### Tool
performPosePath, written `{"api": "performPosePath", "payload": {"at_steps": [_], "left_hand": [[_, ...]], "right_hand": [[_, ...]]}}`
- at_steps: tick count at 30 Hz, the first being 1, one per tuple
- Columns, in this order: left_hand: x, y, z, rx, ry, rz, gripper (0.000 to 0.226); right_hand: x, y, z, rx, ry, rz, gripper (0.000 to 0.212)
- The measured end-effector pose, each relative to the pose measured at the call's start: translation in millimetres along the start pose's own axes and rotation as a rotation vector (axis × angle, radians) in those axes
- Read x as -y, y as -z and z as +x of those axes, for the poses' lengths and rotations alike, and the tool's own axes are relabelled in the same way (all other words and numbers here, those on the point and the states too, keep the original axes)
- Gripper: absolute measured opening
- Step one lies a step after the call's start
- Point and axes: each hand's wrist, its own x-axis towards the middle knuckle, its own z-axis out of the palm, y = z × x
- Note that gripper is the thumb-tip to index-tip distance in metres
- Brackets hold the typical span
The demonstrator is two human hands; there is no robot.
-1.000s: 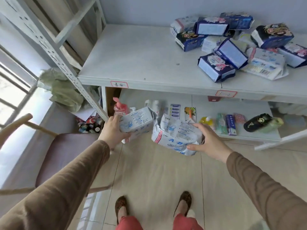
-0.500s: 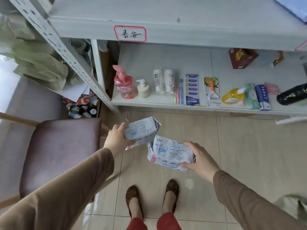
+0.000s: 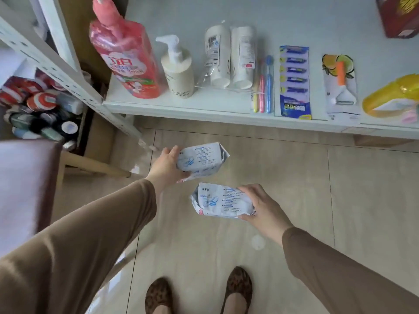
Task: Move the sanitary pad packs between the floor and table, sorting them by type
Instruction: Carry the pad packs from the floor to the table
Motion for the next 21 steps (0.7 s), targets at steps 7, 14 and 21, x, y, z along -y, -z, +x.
{"api": "performPosePath", "payload": {"at_steps": [7, 14, 21], "left_hand": [[12.3, -58.7, 88.2, 0.011, -0.07, 0.071, 0.084], [4.6, -90.5, 146.4, 0.037, -0.081, 0.079, 0.087], [1.0, -101.0, 165.0, 0.093, -0.102, 0.043, 0.095]], "right_hand": [[-52.7, -44.7, 83.8, 0.008, 0.098, -0.119, 0.071], [-80.3, -69.0, 138.7, -0.039, 0.115, -0.167, 0.071], [-85.6, -76.7, 163.8, -0.098, 0.109, -0.158, 0.069]]}}
